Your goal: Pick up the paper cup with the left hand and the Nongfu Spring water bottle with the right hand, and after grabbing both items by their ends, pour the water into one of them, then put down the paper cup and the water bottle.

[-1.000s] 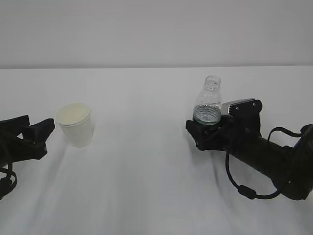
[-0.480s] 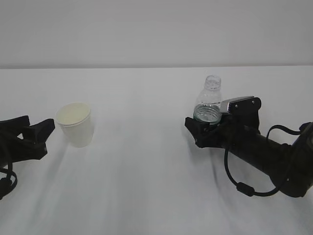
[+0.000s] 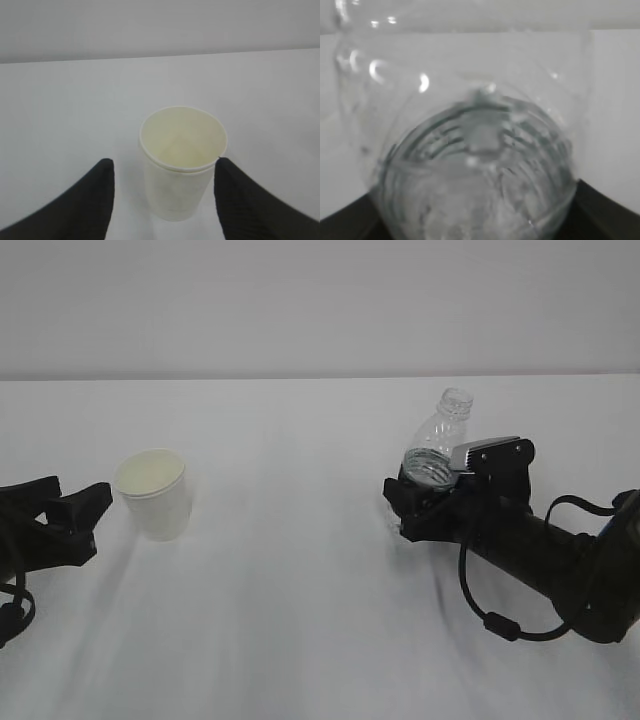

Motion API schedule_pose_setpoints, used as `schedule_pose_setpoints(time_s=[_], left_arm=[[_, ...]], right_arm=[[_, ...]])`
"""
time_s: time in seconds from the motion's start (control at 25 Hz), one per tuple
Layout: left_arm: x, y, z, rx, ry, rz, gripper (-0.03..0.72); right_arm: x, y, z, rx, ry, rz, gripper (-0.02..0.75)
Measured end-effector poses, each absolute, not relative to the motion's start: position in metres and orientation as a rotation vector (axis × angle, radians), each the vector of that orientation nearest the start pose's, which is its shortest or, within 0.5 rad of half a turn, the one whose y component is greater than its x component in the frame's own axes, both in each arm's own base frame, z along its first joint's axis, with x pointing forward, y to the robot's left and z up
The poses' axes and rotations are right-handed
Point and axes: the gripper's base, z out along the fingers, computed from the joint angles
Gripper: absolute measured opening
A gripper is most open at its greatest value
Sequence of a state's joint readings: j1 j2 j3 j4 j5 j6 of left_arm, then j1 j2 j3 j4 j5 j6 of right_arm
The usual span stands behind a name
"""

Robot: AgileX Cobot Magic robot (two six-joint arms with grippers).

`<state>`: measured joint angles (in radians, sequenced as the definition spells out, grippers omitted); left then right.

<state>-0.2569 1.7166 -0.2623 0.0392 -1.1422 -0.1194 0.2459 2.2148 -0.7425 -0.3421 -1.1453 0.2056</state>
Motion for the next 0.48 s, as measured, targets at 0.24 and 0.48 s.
schedule_pose_setpoints(time_s=[0.24,0.48], left_arm=[[0.2314,-0.0641,0.1353,0.164,1.798,-0.289,0.450],[0.2314,-0.0641,0.1353,0.164,1.798,-0.289,0.450]], right_arm=[[0.3346,0.1126,0.0607,-0.390,1.808,0.498,0.440],[0.3346,0.1126,0.0605,-0.398,1.807,0.492,0.405]])
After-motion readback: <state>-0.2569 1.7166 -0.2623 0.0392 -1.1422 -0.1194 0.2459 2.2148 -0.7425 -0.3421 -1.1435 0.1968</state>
